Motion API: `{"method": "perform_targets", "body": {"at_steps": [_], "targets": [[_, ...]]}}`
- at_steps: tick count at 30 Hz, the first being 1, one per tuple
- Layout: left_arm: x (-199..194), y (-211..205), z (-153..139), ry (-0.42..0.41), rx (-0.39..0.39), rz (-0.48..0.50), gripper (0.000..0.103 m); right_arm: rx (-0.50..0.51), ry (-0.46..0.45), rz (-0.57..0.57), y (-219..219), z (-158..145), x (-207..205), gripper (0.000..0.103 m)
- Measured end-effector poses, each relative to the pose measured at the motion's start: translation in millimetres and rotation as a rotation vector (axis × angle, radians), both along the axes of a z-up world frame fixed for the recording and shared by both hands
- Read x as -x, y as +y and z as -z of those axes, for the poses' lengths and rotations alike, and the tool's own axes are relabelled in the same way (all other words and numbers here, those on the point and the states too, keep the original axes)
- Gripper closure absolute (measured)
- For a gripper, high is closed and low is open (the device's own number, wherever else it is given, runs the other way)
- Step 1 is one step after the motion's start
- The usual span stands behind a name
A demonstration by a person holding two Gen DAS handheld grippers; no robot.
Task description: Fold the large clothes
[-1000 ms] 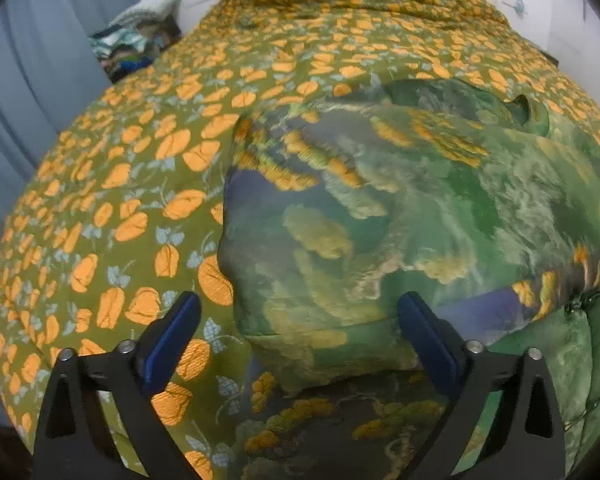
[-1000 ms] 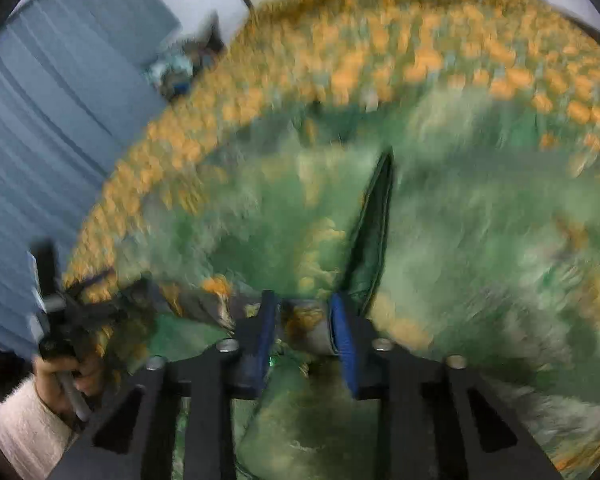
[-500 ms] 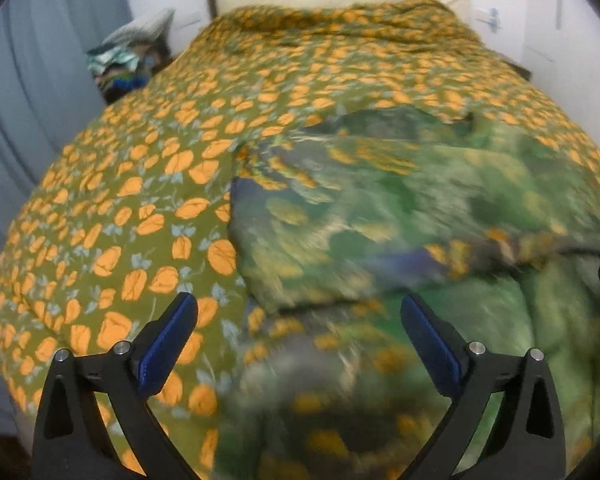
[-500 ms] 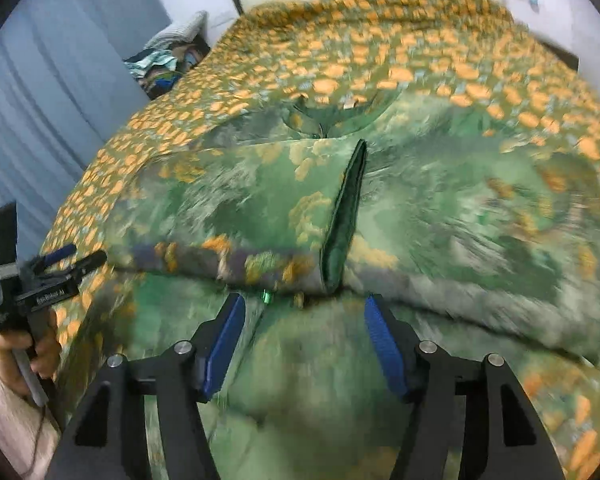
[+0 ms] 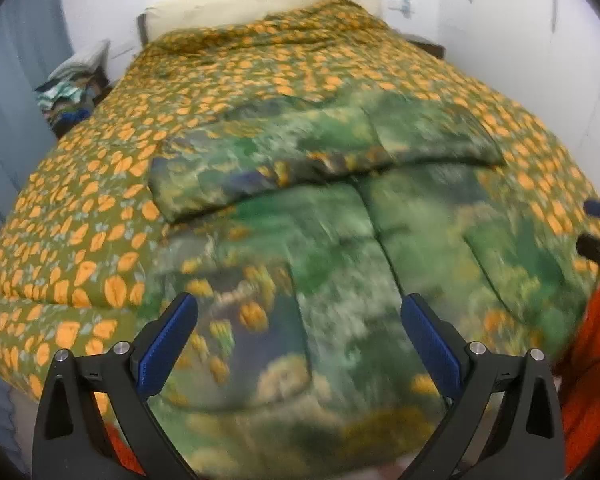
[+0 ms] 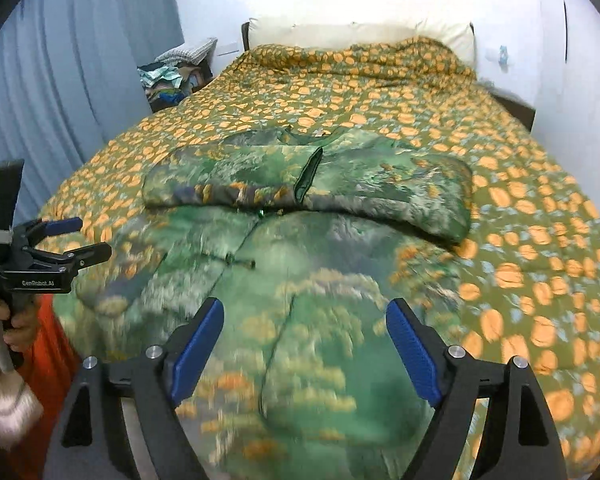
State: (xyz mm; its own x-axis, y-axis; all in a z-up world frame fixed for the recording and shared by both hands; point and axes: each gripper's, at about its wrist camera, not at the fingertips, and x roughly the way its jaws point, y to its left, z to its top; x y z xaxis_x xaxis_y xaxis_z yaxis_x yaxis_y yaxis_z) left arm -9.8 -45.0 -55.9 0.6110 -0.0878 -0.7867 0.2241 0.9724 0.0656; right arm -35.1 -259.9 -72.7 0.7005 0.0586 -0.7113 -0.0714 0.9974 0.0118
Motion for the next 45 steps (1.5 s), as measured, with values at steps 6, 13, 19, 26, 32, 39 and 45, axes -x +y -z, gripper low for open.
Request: {"method": "perform_targets", "body": {"at_steps": [6, 13, 19, 26, 32, 39, 45], "targets": [[38, -4, -6, -0.008, -0.029, 0.001, 0.001, 0.036, -0.046, -0.001, 14, -3, 42, 0.014], [51, -6, -14, -0.058, -0.015, -0.043, 0.001, 0.019, -0.071, 0.014, 28, 3, 46, 0.014], [51, -4, -15, -0.073, -0.011, -0.049, 0.001, 0.057, -0.124, 0.005, 38, -7, 47, 0.014], [49, 6, -13, -0.078, -0.02, -0.098, 0.001, 0.061, -0.113, 0.023, 40, -2, 46, 0.014], [47, 10, -12, -0.076, -0.046, -0.125, 0.001, 0.086, -0.126, 0.025, 43, -3, 49, 0.014], [29, 16, -5, -0.03, -0.152, -0.221, 0.001, 0.113, -0.138, 0.063, 38, -7, 52, 0.014], [22, 21, 8, 0.004, -0.191, -0.26, 0.001, 0.138, -0.117, 0.104, 31, -2, 55, 0.012]]}}
